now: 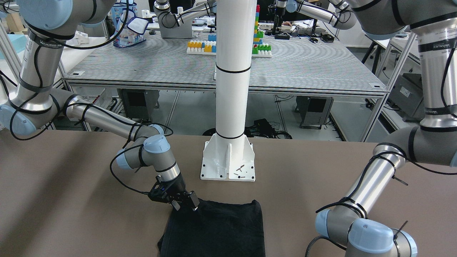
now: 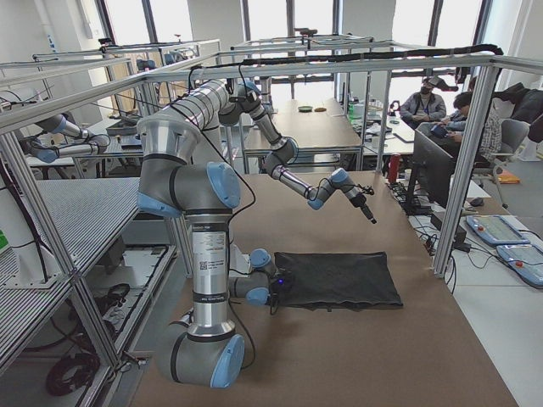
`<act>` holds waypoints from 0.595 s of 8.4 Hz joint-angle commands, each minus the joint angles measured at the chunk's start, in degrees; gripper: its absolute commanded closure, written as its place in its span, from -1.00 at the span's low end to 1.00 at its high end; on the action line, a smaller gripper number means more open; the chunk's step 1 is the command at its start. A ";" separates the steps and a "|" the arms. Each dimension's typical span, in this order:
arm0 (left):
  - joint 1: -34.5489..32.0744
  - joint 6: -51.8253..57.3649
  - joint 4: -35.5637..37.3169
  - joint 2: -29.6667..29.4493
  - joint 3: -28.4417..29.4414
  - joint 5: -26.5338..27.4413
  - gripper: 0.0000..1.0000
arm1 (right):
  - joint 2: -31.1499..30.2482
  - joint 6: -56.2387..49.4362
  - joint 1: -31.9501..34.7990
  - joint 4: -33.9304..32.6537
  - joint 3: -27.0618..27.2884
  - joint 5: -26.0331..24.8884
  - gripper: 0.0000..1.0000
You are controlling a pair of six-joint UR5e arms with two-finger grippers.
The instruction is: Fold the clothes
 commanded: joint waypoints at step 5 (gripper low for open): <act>0.07 -0.05 -0.03 0.54 -0.03 0.17 -1.00 | 3.60 0.84 -0.29 -0.30 -0.78 -0.89 1.00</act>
